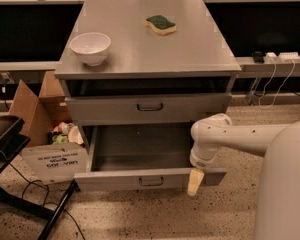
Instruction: Open middle drawer
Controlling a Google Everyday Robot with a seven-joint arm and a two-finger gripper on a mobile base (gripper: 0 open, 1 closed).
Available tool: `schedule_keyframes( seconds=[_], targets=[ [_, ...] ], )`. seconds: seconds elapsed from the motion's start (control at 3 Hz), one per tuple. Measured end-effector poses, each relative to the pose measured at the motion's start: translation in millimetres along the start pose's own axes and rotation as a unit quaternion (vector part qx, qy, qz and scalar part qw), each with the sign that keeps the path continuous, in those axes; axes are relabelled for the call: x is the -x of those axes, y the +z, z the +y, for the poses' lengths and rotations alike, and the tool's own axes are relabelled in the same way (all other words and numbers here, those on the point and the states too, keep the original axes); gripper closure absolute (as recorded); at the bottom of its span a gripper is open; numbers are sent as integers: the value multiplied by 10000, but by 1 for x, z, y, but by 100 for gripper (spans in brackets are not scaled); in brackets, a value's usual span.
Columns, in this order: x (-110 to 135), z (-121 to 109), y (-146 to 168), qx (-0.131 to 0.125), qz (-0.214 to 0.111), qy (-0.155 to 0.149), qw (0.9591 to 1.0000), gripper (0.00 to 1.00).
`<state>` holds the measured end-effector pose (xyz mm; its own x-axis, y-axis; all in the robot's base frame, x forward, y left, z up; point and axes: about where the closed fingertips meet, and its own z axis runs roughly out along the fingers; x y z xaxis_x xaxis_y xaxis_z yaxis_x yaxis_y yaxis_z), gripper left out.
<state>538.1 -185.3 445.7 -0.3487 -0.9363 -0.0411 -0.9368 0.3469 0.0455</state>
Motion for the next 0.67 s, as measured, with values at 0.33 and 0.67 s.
schedule_keyframes(
  seconds=[0.33,0.67],
  targets=[
    [-10,7,12,117,-46,149,9998,2],
    [-49,50,38,412,-4,543,9977,24]
  ],
)
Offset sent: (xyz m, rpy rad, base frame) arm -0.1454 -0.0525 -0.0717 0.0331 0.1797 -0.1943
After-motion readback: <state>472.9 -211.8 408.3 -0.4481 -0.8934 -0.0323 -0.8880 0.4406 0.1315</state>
